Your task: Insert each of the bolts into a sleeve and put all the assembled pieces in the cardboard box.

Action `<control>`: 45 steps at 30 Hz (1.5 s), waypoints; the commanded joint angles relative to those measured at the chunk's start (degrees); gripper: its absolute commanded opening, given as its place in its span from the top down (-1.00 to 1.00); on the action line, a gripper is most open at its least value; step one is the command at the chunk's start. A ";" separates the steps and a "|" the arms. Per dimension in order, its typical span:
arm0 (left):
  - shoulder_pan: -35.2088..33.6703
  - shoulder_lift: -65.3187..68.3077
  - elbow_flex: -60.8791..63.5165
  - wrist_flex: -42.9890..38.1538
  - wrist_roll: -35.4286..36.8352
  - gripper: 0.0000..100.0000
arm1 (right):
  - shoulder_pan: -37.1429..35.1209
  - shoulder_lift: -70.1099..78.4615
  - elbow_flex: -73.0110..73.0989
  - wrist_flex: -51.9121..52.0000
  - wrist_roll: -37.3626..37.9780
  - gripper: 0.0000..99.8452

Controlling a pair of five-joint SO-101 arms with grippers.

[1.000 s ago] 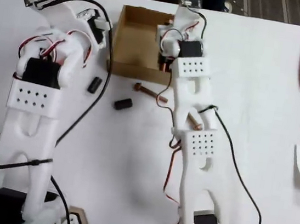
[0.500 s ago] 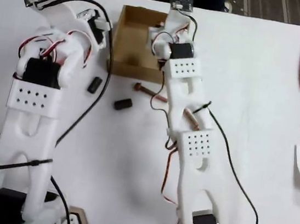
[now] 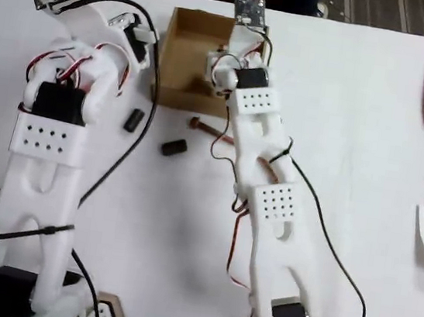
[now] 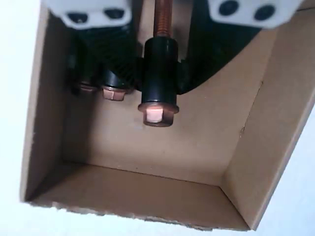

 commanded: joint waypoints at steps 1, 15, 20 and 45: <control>0.00 -2.11 -0.22 -1.41 -0.35 0.95 | -0.31 -1.54 -0.97 -1.54 0.62 0.96; 0.00 -2.11 -0.22 -1.32 -0.35 0.95 | -0.75 -1.10 -0.35 -0.13 0.35 0.96; 0.00 -2.11 -0.22 -1.32 -0.35 0.95 | -0.84 -1.27 -0.97 1.10 0.35 0.96; 0.09 -2.11 -0.22 -1.32 -0.35 0.95 | -1.45 -1.01 -0.53 0.84 0.26 0.96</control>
